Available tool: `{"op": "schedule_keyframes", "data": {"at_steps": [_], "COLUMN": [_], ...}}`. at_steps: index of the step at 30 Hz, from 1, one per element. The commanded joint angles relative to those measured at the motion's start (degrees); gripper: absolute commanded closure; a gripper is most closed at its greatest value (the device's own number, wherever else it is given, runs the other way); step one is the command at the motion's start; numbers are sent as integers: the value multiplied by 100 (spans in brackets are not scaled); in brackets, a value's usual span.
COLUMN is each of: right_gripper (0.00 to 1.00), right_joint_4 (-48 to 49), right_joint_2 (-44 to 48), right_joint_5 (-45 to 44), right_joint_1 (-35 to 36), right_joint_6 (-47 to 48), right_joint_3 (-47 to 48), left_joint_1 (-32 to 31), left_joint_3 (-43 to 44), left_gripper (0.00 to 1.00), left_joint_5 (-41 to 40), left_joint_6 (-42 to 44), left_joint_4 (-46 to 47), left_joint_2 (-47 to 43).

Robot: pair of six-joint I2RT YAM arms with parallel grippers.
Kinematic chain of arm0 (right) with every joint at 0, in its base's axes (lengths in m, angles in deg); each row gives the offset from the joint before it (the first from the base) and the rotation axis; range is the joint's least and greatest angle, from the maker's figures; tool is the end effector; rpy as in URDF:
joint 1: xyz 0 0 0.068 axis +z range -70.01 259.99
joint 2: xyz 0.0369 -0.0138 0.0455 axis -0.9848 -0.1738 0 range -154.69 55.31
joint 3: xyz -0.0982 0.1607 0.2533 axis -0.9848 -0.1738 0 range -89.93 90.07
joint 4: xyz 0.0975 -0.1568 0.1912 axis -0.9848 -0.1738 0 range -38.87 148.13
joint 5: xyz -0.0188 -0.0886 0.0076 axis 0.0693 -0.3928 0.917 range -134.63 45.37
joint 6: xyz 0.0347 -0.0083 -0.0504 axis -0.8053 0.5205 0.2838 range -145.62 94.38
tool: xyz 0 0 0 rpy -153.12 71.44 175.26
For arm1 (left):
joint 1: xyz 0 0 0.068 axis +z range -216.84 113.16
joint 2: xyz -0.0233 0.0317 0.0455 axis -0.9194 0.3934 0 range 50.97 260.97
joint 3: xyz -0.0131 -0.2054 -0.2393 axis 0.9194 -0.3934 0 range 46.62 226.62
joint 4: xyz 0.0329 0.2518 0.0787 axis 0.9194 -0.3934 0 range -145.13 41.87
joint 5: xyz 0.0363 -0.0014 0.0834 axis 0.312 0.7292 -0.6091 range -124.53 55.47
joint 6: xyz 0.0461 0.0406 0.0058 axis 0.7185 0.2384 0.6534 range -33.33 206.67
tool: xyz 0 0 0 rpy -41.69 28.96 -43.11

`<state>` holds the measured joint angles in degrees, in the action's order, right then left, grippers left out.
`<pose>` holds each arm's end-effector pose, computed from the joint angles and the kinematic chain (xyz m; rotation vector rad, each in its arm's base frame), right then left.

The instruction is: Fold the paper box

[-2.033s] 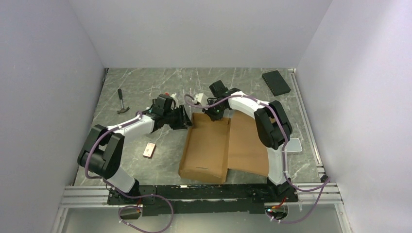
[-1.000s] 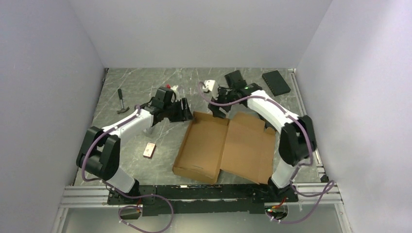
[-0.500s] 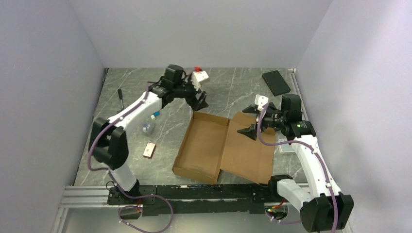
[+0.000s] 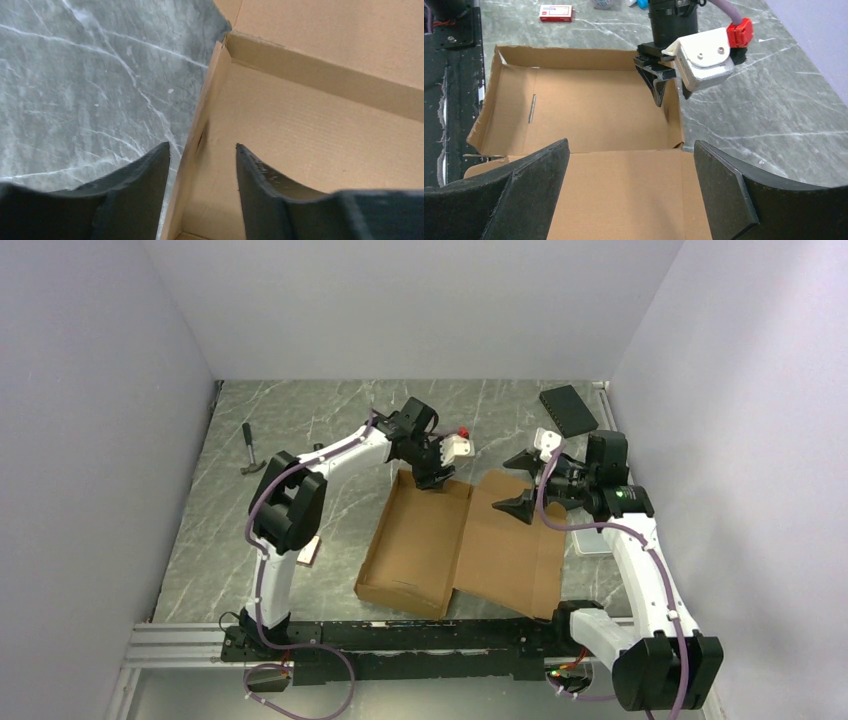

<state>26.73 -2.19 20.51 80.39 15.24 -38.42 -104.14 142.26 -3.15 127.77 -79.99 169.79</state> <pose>0.1830 0.0436 0.3501 -1.1750 1.4952 0.7769 0.3726 -0.3144 0.2469 1.7100 1.7547 -0.6596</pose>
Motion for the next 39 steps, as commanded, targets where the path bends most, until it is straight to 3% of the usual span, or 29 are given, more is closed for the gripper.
{"op": "schedule_keyframes", "data": {"at_steps": [1, 8, 14, 20, 31, 39], "right_gripper": [1, 1, 1, 1, 1, 1], "right_joint_4": [60, 24, 20, -24, -96, 31], "right_joint_2": [-6, -91, -131, -151, -234, -265], "right_joint_5": [253, 230, 195, 195, 308, 308], "right_joint_1": [-161, -163, -163, -172, -171, -172], "right_joint_6": [10, -1, -8, 1, -73, -262], "right_joint_3": [261, 281, 290, 316, 356, 317], "left_joint_1": [-10, -13, -14, 35, 269, 850], "left_joint_3": [173, -449, -878, -1139, -1421, -1900], "left_gripper": [50, 82, 100, 100, 100, 100], "left_joint_5": [-124, -527, -758, -1541, -3732, -3560], "left_joint_6": [241, 65, -8, -652, -3359, -5847], "left_joint_4": [30, 683, 972, 971, 584, 750], "left_joint_2": [84, -122, -397, -747, -1520, -2065]}}
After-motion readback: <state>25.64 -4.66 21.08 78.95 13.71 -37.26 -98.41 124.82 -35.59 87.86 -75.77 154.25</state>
